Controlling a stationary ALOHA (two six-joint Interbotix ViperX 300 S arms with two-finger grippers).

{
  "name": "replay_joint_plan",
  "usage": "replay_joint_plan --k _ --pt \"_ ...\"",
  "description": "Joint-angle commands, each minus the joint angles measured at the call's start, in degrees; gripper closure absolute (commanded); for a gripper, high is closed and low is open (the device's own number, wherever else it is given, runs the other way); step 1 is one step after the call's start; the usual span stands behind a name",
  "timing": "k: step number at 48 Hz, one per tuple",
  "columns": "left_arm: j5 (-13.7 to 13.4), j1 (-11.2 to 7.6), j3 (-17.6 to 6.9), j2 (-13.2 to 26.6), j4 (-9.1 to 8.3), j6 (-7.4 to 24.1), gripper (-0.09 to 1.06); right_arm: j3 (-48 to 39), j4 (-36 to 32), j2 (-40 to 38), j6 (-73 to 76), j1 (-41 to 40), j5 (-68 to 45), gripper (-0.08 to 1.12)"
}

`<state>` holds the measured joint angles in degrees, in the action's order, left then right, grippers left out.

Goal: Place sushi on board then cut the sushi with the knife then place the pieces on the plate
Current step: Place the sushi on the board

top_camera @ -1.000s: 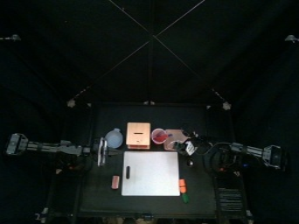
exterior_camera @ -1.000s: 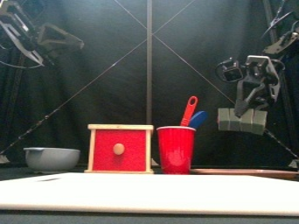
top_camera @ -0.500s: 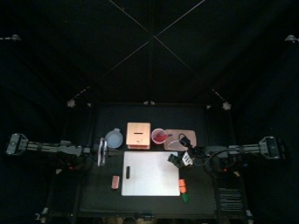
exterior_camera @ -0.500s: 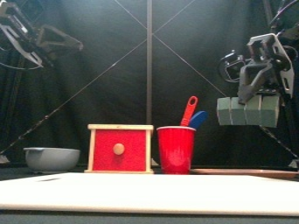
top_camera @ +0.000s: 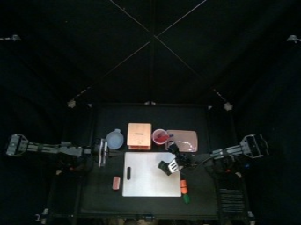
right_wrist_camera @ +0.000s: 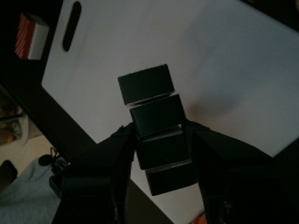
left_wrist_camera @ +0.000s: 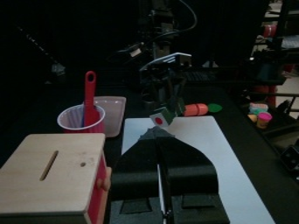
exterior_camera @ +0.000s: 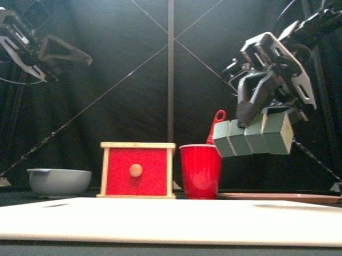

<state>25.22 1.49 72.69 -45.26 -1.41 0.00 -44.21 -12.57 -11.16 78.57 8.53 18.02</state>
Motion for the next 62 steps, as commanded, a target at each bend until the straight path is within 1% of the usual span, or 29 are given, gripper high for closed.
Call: replay_joint_plan --k 1,14,22,30,36,44,62 --pt "0.0 0.35 -0.4 0.1 0.00 0.1 1.00 5.9 -4.6 3.6 7.1 1.7 3.4 0.45" --pt "-0.1 0.62 -0.4 0.1 -0.09 0.0 1.00 16.1 -15.3 12.0 28.9 6.3 15.1 0.40" --pt "-0.1 0.62 -0.4 0.1 0.00 0.2 1.00 21.6 -19.3 17.2 40.3 9.2 22.1 0.39" --pt "-0.1 0.62 -0.4 0.1 0.00 0.2 1.00 25.6 -19.7 21.1 46.8 10.9 27.4 0.39" --pt "-0.1 0.62 -0.4 0.1 0.00 0.1 1.00 28.2 -19.8 22.5 49.5 11.3 32.2 0.39" --pt "-0.1 0.62 -0.3 0.1 -0.09 0.2 1.00 32.2 -20.5 25.0 49.9 11.0 37.3 0.38" --pt "-0.4 0.79 0.1 0.1 -0.26 0.3 1.00 36.8 -20.2 29.2 50.1 10.6 42.1 0.38"
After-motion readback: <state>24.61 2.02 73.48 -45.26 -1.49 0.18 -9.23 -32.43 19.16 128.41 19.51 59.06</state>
